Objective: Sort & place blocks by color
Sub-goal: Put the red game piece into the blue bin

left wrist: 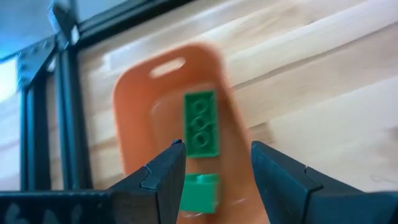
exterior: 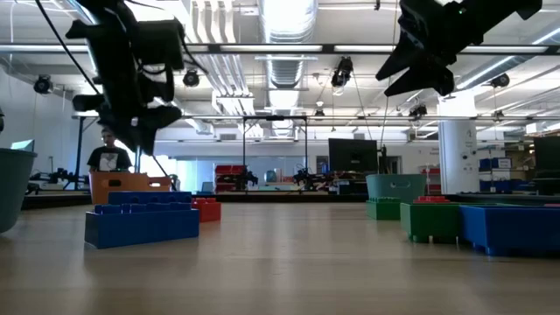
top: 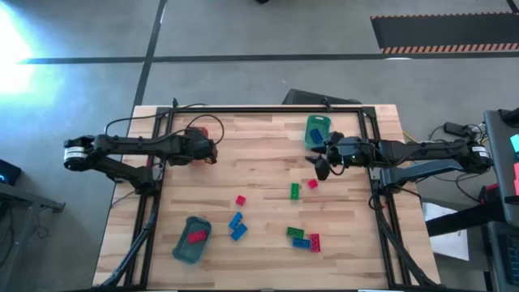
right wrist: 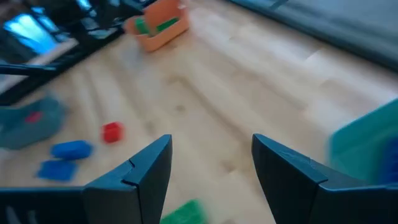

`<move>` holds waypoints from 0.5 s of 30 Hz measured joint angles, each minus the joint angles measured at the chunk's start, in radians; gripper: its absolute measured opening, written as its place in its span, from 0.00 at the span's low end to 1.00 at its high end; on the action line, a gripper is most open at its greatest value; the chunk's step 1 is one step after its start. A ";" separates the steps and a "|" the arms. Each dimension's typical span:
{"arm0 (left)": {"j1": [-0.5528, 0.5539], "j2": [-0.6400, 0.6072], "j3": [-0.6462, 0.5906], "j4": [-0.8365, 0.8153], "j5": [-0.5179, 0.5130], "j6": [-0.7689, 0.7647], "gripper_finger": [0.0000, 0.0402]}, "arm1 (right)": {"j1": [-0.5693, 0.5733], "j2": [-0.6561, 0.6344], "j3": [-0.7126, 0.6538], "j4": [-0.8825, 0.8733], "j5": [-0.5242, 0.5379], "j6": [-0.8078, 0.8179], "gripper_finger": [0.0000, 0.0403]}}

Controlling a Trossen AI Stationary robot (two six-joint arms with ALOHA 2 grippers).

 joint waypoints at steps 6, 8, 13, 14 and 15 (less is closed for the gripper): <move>-0.089 -0.019 0.070 0.062 -0.016 0.096 0.41 | 0.075 0.025 0.000 -0.010 -0.061 0.104 0.52; -0.132 -0.021 0.079 0.096 -0.013 0.119 0.41 | 0.111 0.039 0.000 -0.012 -0.061 0.121 0.52; -0.225 -0.021 0.114 0.126 0.075 0.143 0.41 | 0.198 0.063 0.000 -0.020 -0.070 0.184 0.52; -0.242 -0.021 0.124 0.127 0.105 0.147 0.41 | 0.207 0.063 0.000 -0.025 -0.086 0.206 0.52; -0.259 -0.021 0.134 0.128 0.128 0.145 0.41 | 0.211 0.063 0.002 -0.036 -0.110 0.232 0.52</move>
